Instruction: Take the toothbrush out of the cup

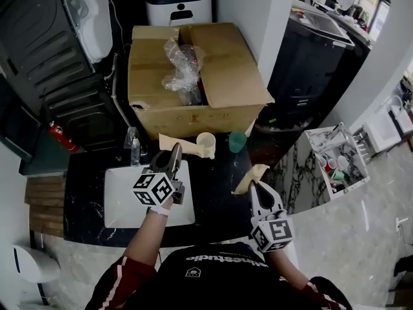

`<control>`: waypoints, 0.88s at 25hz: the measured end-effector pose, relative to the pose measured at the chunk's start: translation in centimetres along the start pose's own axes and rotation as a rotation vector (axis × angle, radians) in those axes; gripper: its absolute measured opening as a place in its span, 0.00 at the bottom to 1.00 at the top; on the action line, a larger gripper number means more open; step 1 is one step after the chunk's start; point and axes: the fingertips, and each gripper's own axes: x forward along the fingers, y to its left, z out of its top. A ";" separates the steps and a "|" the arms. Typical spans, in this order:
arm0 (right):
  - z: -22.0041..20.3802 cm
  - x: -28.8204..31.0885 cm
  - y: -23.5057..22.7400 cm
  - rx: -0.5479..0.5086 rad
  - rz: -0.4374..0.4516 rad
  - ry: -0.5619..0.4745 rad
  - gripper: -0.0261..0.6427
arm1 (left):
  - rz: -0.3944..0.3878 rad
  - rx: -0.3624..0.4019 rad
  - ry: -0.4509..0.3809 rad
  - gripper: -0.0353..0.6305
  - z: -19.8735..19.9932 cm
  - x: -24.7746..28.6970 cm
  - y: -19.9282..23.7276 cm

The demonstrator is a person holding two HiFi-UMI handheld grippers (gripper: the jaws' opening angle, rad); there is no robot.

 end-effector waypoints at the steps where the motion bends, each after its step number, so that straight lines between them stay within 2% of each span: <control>1: -0.1 0.0 0.3 -0.001 0.004 0.001 0.10 | 0.000 -0.008 -0.003 0.12 0.1 -0.9 -0.1; 4: -0.3 -0.2 1.0 0.000 0.016 0.002 0.10 | -0.005 -0.010 -0.006 0.12 0.1 -3.4 -0.8; 11: -0.5 -0.7 2.3 0.001 0.028 0.001 0.10 | -0.030 0.044 0.024 0.12 -1.7 -7.7 -3.2; 22: -0.8 -0.9 3.1 0.001 0.048 0.005 0.10 | -0.062 0.158 0.048 0.12 -3.0 -11.7 -5.6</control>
